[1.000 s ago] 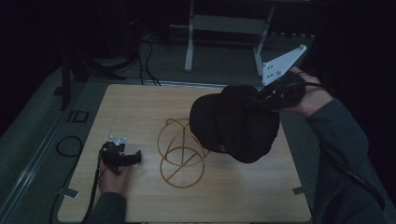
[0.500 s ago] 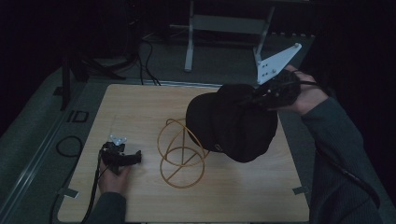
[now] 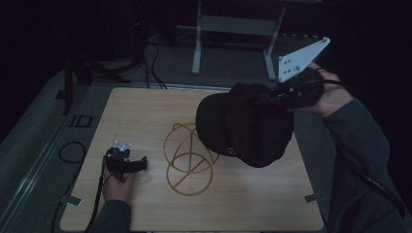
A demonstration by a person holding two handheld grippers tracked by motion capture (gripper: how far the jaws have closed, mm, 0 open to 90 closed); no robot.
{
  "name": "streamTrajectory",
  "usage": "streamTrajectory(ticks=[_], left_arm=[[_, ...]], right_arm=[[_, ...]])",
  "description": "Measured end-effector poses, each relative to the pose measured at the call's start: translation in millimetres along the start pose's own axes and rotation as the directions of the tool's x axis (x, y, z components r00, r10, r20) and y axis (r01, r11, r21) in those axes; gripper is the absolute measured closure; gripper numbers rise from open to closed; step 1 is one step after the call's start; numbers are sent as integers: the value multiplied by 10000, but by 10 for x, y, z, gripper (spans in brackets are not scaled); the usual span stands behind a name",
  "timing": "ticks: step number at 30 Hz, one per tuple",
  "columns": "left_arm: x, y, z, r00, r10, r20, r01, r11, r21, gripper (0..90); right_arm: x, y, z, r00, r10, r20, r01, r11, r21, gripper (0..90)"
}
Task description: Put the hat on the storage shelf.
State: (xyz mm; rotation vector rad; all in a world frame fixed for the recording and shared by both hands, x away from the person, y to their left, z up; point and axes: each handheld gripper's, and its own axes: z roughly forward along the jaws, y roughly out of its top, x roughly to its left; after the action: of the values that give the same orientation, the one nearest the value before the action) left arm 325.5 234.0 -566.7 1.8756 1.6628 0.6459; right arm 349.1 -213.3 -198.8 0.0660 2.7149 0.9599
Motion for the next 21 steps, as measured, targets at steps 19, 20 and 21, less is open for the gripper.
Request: streamTrajectory(ticks=[19,20,21], left_arm=[[0,0,0,10000,3,1,-3,10000,2,1],[-1,0,1,10000,-18,-3,18,10000,-16,1],[-1,0,1,10000,-18,-3,18,10000,-16,1]], right_arm=[[49,276,281,9968,-529,-605,507,9980,-381,855],[55,294,300,9964,-548,-644,523,9979,-388,855],[55,294,300,9964,-548,-644,523,9979,-388,855]])
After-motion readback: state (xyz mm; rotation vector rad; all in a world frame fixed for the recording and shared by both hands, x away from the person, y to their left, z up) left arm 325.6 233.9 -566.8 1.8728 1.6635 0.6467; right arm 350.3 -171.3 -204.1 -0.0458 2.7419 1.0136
